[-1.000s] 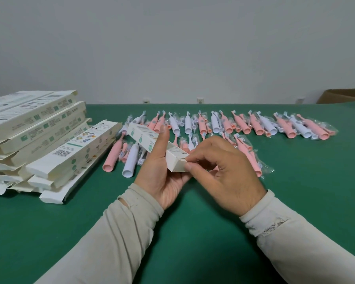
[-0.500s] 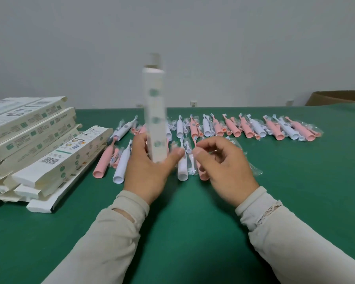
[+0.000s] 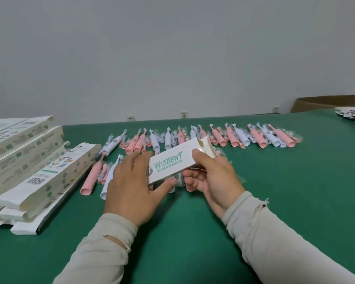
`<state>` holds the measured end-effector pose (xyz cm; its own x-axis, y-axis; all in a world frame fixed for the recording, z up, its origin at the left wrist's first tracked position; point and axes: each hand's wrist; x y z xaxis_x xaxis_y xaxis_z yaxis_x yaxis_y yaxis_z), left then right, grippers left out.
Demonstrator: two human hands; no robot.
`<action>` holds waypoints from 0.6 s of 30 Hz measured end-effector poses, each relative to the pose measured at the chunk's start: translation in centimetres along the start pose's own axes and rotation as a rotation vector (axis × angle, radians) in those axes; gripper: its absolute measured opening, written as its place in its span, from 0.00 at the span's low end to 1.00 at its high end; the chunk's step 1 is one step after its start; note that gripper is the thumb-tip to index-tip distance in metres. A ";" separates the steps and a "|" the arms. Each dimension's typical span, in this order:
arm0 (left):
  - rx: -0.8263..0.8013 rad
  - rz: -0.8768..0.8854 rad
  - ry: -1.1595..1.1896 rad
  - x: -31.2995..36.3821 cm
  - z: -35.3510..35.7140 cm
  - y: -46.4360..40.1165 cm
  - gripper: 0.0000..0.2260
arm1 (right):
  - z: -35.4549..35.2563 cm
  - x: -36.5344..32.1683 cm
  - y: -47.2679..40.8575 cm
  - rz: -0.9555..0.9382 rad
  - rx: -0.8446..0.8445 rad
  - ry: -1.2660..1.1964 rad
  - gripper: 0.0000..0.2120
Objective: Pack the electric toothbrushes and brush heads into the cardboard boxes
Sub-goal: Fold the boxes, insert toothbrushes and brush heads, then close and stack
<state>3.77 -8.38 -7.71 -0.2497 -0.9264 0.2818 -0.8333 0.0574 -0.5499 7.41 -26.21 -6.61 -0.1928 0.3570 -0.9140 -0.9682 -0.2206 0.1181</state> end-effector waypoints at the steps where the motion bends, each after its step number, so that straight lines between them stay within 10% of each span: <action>1: -0.003 -0.005 0.000 -0.2 -0.1 -0.1 0.34 | 0.0 0.0 0.0 0.012 -0.026 -0.017 0.13; 18: 0.086 -0.001 -0.129 -1.3 -0.4 -0.4 0.29 | -1.4 -1.1 -0.3 -0.108 0.201 0.220 0.05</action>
<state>4.20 -7.02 -7.52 -0.1790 -0.9669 0.1816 -0.7870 0.0300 -0.6162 8.18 -27.81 -6.19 -0.0689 0.1588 -0.9849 -0.9976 -0.0002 0.0698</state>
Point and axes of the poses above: each hand's wrist, its own y-axis away from the middle knuckle, its own z-axis out of the palm, x = y × z, and after that the axes turned 11 degrees about z, right-handed
